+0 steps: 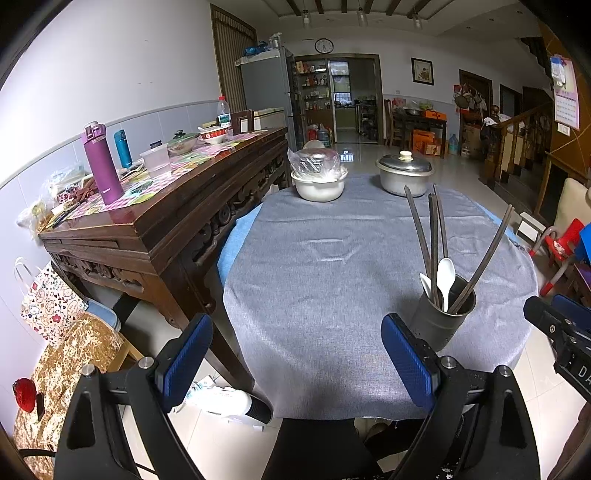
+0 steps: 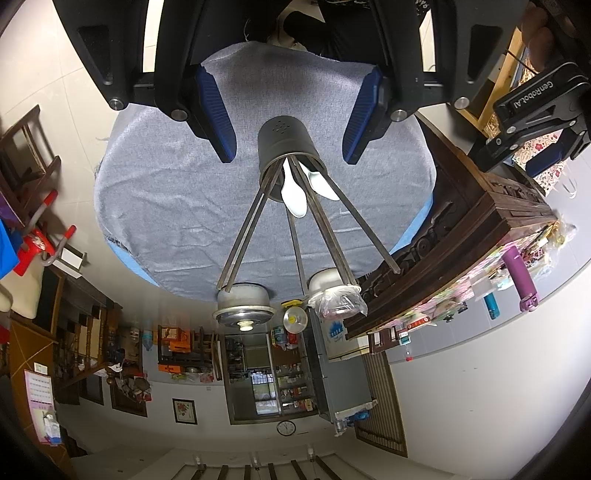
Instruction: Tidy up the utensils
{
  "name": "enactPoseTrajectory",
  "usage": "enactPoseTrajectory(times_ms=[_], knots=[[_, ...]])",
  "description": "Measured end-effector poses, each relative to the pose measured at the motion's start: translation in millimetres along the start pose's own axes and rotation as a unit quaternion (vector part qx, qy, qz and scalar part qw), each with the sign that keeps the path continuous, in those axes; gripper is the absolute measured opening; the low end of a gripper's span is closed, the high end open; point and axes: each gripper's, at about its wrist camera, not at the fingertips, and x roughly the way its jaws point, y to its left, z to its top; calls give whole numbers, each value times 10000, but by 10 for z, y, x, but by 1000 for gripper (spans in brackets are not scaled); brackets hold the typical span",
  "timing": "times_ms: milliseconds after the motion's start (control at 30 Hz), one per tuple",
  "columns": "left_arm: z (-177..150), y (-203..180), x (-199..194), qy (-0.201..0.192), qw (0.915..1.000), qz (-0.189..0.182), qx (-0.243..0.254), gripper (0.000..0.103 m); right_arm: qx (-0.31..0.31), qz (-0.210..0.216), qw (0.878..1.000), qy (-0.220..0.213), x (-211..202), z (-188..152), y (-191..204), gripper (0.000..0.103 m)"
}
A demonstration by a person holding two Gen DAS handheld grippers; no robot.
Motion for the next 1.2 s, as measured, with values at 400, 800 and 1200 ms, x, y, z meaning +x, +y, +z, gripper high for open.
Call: enactPoseTrajectory(times_ms=[400, 800, 1200], knots=[[-14, 44, 9, 17, 10000, -30, -39, 93, -26, -5, 10000, 9, 14, -5, 34, 64], [-18, 116, 5, -3, 9999, -45, -90, 93, -86, -27, 10000, -20, 7, 37, 104, 64], [11, 169, -69, -55, 9999, -14, -162, 93, -127, 9, 9999, -113, -78, 70, 150, 64]])
